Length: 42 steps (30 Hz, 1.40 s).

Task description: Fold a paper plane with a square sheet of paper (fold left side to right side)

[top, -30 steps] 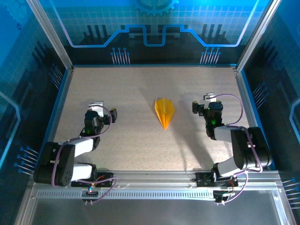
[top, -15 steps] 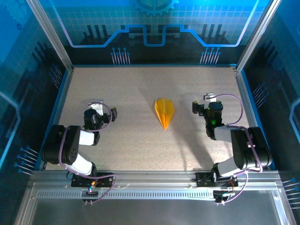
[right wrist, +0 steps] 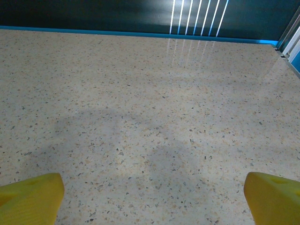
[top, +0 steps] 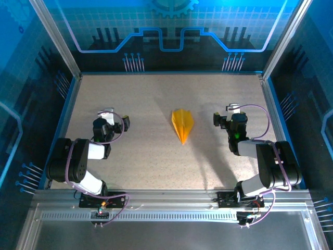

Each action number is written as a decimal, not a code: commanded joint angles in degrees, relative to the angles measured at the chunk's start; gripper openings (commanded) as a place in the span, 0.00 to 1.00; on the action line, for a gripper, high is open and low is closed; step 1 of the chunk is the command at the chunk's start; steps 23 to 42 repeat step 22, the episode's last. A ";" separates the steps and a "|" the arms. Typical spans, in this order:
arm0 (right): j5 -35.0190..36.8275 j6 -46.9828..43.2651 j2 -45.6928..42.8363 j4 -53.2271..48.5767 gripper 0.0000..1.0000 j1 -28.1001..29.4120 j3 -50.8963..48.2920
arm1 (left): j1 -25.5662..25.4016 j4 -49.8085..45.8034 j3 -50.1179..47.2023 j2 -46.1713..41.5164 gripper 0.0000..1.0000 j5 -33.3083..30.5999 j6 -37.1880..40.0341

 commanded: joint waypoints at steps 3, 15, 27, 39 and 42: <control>-0.61 -0.64 0.58 0.21 0.99 -0.53 0.75 | 0.28 0.66 0.95 0.35 1.00 0.48 -0.10; -0.72 -1.06 0.66 0.25 0.99 -0.41 0.82 | 0.20 -0.20 1.41 0.36 1.00 1.63 0.41; -2.35 -2.10 1.02 -0.10 0.99 0.07 1.15 | 0.19 -0.21 1.45 0.36 1.00 1.63 0.43; -2.35 -2.10 1.02 -0.10 0.99 0.07 1.15 | 0.19 -0.21 1.45 0.36 1.00 1.63 0.43; -2.35 -2.10 1.02 -0.10 0.99 0.07 1.15 | 0.19 -0.21 1.45 0.36 1.00 1.63 0.43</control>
